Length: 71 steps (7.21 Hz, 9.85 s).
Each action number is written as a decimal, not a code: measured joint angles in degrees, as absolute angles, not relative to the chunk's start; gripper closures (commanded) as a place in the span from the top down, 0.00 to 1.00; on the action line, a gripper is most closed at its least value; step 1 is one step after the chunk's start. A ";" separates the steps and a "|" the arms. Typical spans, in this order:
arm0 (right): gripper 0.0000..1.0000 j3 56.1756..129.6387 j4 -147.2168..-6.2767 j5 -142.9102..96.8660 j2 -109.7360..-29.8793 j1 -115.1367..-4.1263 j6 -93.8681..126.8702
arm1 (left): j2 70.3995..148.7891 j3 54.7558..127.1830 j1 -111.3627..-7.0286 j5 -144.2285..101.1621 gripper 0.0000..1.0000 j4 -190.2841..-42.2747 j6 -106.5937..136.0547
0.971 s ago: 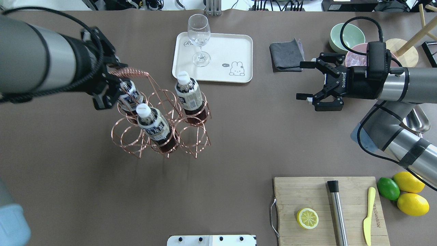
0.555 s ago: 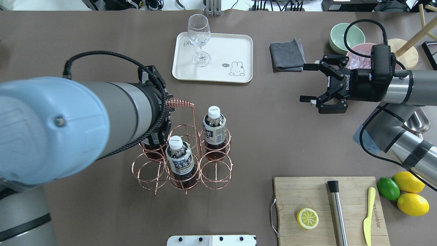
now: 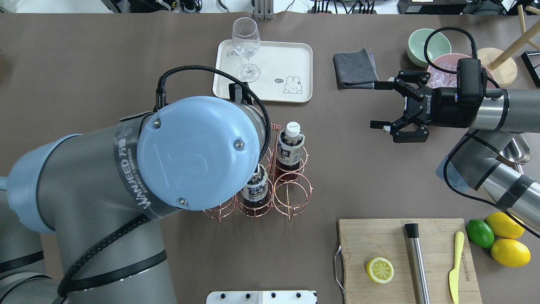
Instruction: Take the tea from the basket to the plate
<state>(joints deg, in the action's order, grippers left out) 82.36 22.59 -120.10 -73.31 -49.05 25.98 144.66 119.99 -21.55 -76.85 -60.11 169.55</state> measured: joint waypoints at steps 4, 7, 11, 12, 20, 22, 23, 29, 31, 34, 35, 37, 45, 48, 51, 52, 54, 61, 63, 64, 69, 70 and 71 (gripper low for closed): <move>0.99 82.68 22.54 -119.90 -72.96 -46.86 26.09 | 144.44 119.21 -21.79 -76.09 0.00 -61.48 169.05; 0.99 82.50 22.13 -119.05 -71.80 -42.97 26.37 | 144.33 118.38 -21.86 -75.62 0.00 -62.12 168.71; 0.99 82.07 19.37 -118.08 -67.96 -40.92 26.19 | 144.10 118.43 -21.97 -75.01 0.00 -62.14 168.66; 0.99 81.28 19.02 -117.63 -66.91 -40.41 26.11 | 144.01 118.50 -21.97 -74.98 0.00 -62.14 168.66; 0.86 74.06 18.49 -112.99 -60.95 -36.62 25.16 | 143.70 118.40 -21.97 -74.97 0.00 -62.14 168.66; 0.61 73.87 18.46 -112.57 -60.84 -35.96 25.10 | 143.70 118.33 -21.97 -74.97 0.00 -62.14 168.66; 0.49 73.85 18.45 -112.57 -60.83 -35.85 25.11 | 143.70 118.27 -21.92 -74.97 0.00 -62.14 168.66; 0.00 73.87 18.37 -112.68 -61.00 -35.81 25.22 | 143.74 118.12 -21.80 -74.97 0.00 -62.14 168.67; 0.00 74.56 18.37 -112.80 -60.95 -36.48 25.43 | 143.72 118.10 -21.80 -74.92 0.00 -62.14 168.80; 0.00 79.85 14.10 -113.05 -60.87 -38.98 27.03 | 143.64 118.12 -21.80 -74.88 0.00 -62.09 168.84; 0.00 82.27 11.98 -113.15 -60.85 -40.12 27.99 | 143.62 118.13 -21.80 -74.88 0.00 -62.07 168.84; 0.00 88.89 5.87 -114.42 -60.77 -43.66 31.43 | 143.58 118.10 -21.80 -74.88 0.00 -62.05 168.83; 0.00 69.36 -0.86 -109.65 -49.81 -57.32 32.42 | 138.92 125.87 -27.79 -75.72 0.00 -61.16 162.73; 0.00 59.27 3.00 -96.50 -45.21 -50.51 30.38 | 132.61 128.28 -40.32 -87.43 0.00 -61.87 154.95; 0.00 52.93 8.92 -89.47 -44.32 -45.51 28.14 | 123.90 122.78 -55.76 -95.40 0.00 -69.82 144.74; 0.00 51.10 10.91 -88.49 -44.15 -44.89 27.57 | 121.51 117.48 -62.29 -99.53 0.00 -74.63 139.25; 0.00 49.22 13.30 -86.99 -43.98 -43.85 27.28 | 117.53 104.59 -73.36 -106.82 0.00 -87.37 129.03; 0.00 48.87 13.84 -85.99 -43.72 -42.13 27.25 | 110.51 86.32 -82.67 -108.94 0.90 -109.36 117.85; 0.97 48.96 13.82 -86.00 -43.73 -41.90 27.29 | 110.29 86.23 -82.72 -108.90 0.98 -110.06 117.49; 1.00 49.10 13.68 -85.99 -43.71 -42.06 27.32 | 110.18 86.66 -82.75 -109.10 0.98 -110.05 117.28; 1.00 55.50 7.00 -93.77 -44.23 -47.39 27.41 | 96.12 97.02 -89.38 -126.03 0.96 -109.83 95.36; 1.00 58.46 2.81 -99.55 -44.73 -50.60 27.64 | 92.38 98.43 -91.97 -131.19 0.96 -109.66 85.24; 1.00 61.85 -2.24 -105.57 -45.85 -53.36 27.78 | 88.67 99.08 -93.76 -135.28 0.97 -109.53 71.59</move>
